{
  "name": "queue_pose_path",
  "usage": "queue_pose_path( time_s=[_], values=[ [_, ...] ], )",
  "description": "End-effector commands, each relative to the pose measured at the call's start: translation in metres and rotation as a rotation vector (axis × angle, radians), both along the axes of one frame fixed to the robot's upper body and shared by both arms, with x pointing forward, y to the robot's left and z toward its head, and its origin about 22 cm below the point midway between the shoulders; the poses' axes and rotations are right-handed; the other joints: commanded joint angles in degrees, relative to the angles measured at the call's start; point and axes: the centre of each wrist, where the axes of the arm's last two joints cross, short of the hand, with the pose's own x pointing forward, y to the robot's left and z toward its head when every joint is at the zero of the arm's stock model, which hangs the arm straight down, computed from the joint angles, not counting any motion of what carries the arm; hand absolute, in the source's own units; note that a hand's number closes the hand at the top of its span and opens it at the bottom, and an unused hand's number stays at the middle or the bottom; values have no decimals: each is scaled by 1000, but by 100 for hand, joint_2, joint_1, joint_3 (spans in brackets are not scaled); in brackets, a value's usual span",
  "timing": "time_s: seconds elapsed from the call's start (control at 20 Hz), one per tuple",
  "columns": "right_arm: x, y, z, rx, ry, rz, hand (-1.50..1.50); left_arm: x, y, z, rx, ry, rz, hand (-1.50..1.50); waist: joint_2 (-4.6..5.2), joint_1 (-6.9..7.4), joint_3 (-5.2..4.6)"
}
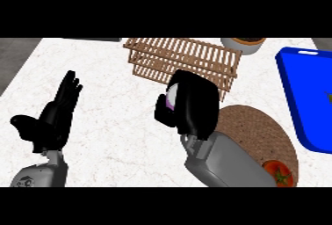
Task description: Pick the can from the placemat and place it in the tiered shelf
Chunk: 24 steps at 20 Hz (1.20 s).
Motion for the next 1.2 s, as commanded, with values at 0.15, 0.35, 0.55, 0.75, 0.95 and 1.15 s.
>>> queue_pose_path(
  time_s=[0.15, 0.35, 0.55, 0.75, 0.95, 1.15],
  values=[
    [3, 26, 43, 51, -84, -245, 150, 4, -4, -6, 3, 3, 26, 0, -20, -163, -14],
    [20, 24, 59, 77, -108, -297, 150, -2, 6, 7, 3, 9, 30, 0, -27, -90, 3],
    [28, 26, 68, 84, -138, -321, 150, 1, 7, 3, -10, -10, 28, 0, 3, -160, 0],
    [42, 22, 63, 108, -148, -372, 150, -1, 7, 2, -6, 6, 34, 0, 40, -177, 10],
    [58, 24, 66, 124, -165, -407, 150, 0, 12, 8, 2, -26, 38, 0, 68, -112, 10],
    [65, 22, 47, 145, -195, -408, 150, 4, 6, 7, -18, -15, 37, 0, 87, -175, 16]
  ],
)
